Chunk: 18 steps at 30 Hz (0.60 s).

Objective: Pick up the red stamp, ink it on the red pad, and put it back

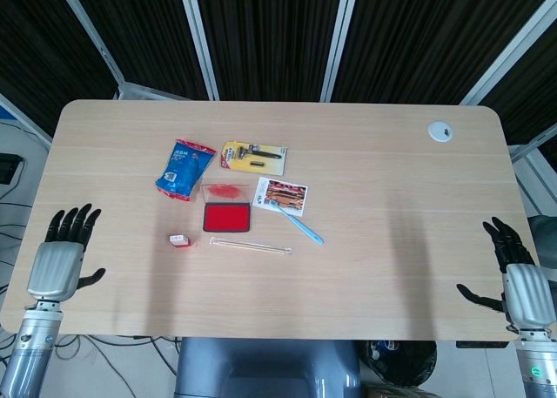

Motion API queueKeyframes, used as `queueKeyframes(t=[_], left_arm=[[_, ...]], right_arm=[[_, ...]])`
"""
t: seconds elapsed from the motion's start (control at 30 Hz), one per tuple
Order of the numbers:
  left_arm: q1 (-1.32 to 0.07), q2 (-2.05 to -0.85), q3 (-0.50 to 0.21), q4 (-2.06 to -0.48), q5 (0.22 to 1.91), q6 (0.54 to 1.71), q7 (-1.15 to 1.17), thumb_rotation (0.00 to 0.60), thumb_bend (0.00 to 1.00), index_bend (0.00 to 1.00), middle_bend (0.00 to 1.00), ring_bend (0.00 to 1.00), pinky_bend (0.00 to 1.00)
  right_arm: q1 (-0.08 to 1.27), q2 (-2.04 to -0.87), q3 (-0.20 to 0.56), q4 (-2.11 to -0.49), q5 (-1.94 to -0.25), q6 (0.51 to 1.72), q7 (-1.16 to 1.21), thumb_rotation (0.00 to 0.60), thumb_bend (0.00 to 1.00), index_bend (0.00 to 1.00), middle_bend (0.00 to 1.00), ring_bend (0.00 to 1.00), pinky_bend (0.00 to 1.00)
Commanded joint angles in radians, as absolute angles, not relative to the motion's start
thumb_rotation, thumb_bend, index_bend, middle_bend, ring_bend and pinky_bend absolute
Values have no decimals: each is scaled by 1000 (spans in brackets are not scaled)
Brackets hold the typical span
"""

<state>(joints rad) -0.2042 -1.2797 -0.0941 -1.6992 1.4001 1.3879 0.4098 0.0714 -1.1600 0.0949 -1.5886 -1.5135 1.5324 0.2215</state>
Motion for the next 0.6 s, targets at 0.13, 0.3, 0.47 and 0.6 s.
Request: queueKeyframes(t=[0.13, 0.3, 0.47, 0.6], left_arm=[[-279, -1303, -152, -1745, 1283, 1292, 525, 600, 111, 0, 0, 0, 0], [-351, -1348, -190, -1739, 1163, 1215, 639, 600, 129, 101, 35, 0, 5], [-437, -1428, -219, -1698, 1034, 1154, 764, 600, 148, 131, 129, 0, 23], [-479, -1472, -233, -1674, 951, 1146, 828, 600, 160, 168, 174, 5, 52]], right_arm=[[73, -1158, 93, -1590, -1518, 1529, 229, 600, 73, 0, 0, 0, 185], [74, -1156, 94, -1592, -1514, 1525, 234, 600, 74, 0, 0, 0, 185], [76, -1154, 94, -1596, -1509, 1517, 240, 600, 74, 0, 0, 0, 185], [77, -1152, 95, -1598, -1506, 1513, 245, 600, 73, 0, 0, 0, 185]])
